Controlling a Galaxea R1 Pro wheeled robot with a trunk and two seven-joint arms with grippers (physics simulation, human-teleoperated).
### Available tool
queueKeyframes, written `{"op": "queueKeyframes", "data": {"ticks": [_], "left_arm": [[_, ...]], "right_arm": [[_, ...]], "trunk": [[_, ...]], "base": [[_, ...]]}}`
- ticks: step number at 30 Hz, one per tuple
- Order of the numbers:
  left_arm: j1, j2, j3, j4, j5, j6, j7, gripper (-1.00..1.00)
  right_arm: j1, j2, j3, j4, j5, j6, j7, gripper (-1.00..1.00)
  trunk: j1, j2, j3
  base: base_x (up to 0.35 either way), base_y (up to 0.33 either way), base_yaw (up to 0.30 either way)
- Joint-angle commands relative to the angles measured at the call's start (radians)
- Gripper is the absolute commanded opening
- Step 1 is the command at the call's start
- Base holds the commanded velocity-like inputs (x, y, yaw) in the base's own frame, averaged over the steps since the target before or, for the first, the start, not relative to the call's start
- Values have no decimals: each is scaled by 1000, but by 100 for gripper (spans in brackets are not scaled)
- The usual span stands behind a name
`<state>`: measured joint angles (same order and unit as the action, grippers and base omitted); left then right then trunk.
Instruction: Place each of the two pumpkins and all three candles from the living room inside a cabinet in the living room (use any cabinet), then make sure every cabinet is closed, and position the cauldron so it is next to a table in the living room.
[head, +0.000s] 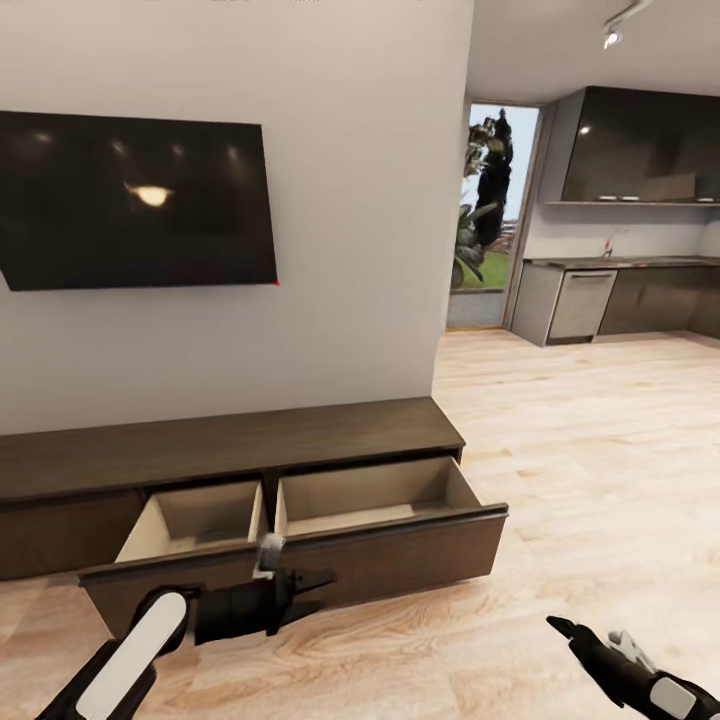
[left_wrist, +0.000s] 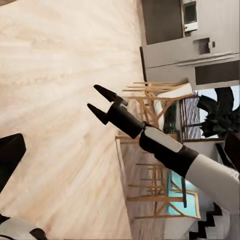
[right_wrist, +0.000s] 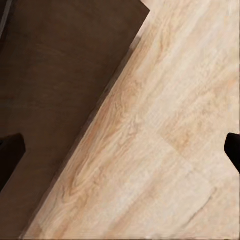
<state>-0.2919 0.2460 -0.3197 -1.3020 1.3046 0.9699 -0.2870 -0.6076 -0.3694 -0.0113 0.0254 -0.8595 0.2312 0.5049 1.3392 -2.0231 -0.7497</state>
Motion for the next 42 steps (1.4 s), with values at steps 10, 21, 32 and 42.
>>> {"op": "queueKeyframes", "data": {"ticks": [10,21,32,42], "left_arm": [[-7,-95,3,73,-157,-199,483,100],[-6,-215,-2,503,-510,-515,567,100],[-6,-220,-6,617,-517,-639,556,100],[-6,-220,-11,619,-519,-648,555,100]], "right_arm": [[-1,0,1,2,-3,3,-126,100],[-1,0,26,1,0,5,-134,100],[-1,2,43,-84,0,7,-129,100],[-1,2,43,-94,0,3,-134,100]], "trunk": [[-39,70,30],[-81,147,65],[-85,154,68],[-85,154,68]], "base": [[0,0,0],[0,0,0],[0,0,0],[0,0,-124]]}}
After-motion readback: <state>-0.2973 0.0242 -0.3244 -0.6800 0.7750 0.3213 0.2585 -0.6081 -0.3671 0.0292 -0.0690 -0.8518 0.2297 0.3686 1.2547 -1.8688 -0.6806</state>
